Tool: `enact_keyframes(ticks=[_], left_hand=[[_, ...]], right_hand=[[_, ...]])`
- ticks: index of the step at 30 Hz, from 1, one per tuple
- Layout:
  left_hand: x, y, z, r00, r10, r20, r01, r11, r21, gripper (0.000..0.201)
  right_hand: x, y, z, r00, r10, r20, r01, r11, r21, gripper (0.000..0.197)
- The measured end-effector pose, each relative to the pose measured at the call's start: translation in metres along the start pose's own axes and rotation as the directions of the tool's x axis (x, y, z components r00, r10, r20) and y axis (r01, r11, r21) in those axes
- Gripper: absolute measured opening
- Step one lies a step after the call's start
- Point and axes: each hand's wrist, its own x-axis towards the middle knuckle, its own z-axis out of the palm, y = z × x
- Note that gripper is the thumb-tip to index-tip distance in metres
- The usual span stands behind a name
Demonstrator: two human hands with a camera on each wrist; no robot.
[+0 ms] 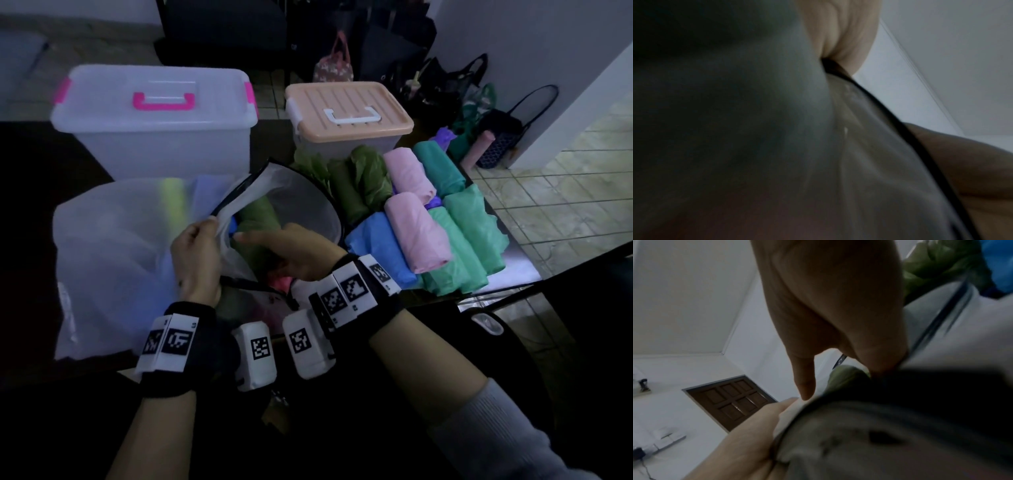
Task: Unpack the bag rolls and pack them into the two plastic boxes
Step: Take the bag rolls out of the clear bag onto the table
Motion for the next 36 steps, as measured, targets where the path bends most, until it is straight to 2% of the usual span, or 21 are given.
enact_keyframes(ticks=[2,4,6,11,13,15,17,19,21,23,24,26,27,29,31,33,34,35,36], left_hand=[[0.000,0.001,-0.001,1.000,-0.017,-0.008,0.017,0.999,-0.028,0.023],[0.001,0.003,-0.002,0.998,-0.061,0.000,0.061,0.993,-0.097,0.020],[0.004,0.003,-0.004,0.994,-0.106,0.010,0.106,0.981,-0.162,0.017],[0.007,0.003,-0.009,0.989,-0.139,0.046,0.146,0.962,-0.232,0.019],[0.007,0.002,-0.012,0.990,-0.135,0.044,0.141,0.963,-0.231,0.019],[0.007,0.000,-0.013,0.994,-0.108,0.009,0.108,0.979,-0.170,0.021],[0.006,0.000,-0.013,0.998,-0.057,-0.024,0.056,0.996,-0.063,0.025],[0.006,-0.001,-0.014,0.999,-0.020,-0.037,0.021,1.000,0.015,0.027],[0.007,-0.002,-0.015,0.998,-0.011,-0.055,0.014,0.998,0.062,0.027],[0.009,-0.002,-0.015,0.997,0.006,-0.079,0.003,0.994,0.107,0.028],[0.010,-0.003,-0.015,0.996,0.016,-0.092,-0.005,0.993,0.119,0.028],[0.013,-0.003,-0.014,0.992,0.050,-0.112,-0.033,0.988,0.150,0.026],[0.015,-0.003,-0.014,0.991,0.061,-0.115,-0.042,0.985,0.166,0.024],[0.018,-0.005,-0.015,0.990,0.069,-0.124,-0.046,0.982,0.181,0.023],[0.020,-0.005,-0.015,0.987,0.083,-0.137,-0.053,0.976,0.212,0.030],[0.021,-0.004,-0.017,0.984,0.094,-0.154,-0.055,0.970,0.239,0.034],[0.022,-0.004,-0.018,0.984,0.086,-0.153,-0.050,0.972,0.229,0.033],[0.024,-0.004,-0.019,0.987,0.073,-0.146,-0.040,0.976,0.215,0.030],[0.026,-0.003,-0.021,0.987,0.067,-0.145,-0.035,0.977,0.211,0.028]], right_hand=[[0.000,0.002,0.004,1.000,0.004,0.001,-0.004,0.999,0.048,0.019],[0.004,0.007,0.007,1.000,-0.018,-0.025,0.020,0.996,0.083,0.035],[0.005,0.008,0.010,0.997,-0.058,-0.059,0.064,0.993,0.102,0.041],[0.004,0.000,-0.002,0.968,-0.210,-0.140,0.236,0.950,0.205,0.030],[0.002,-0.009,-0.010,0.930,-0.291,-0.226,0.357,0.866,0.351,0.028],[-0.001,-0.021,-0.024,0.873,-0.355,-0.335,0.481,0.743,0.465,0.021],[-0.008,-0.035,-0.044,0.802,-0.412,-0.431,0.591,0.648,0.480,0.012],[-0.016,-0.046,-0.066,0.728,-0.441,-0.525,0.666,0.636,0.390,0.011],[-0.022,-0.047,-0.082,0.660,-0.448,-0.603,0.666,0.721,0.193,0.010],[-0.019,-0.037,-0.088,0.612,-0.481,-0.628,0.605,0.796,-0.019,0.016],[-0.016,-0.028,-0.089,0.607,-0.500,-0.618,0.558,0.822,-0.117,0.026],[-0.006,-0.009,-0.089,0.657,-0.508,-0.558,0.382,0.861,-0.335,0.045],[-0.002,0.002,-0.087,0.688,-0.479,-0.545,0.249,0.861,-0.442,0.046],[0.006,0.021,-0.081,0.692,-0.425,-0.583,-0.012,0.801,-0.598,0.043],[0.011,0.033,-0.074,0.657,-0.419,-0.626,-0.194,0.709,-0.678,0.043],[0.021,0.041,-0.071,0.640,-0.438,-0.632,-0.282,0.631,-0.723,0.039],[0.026,0.043,-0.071,0.651,-0.429,-0.627,-0.309,0.604,-0.734,0.038],[0.028,0.045,-0.070,0.638,-0.447,-0.626,-0.325,0.581,-0.746,0.037],[0.032,0.048,-0.070,0.588,-0.483,-0.649,-0.375,0.548,-0.748,0.037]])
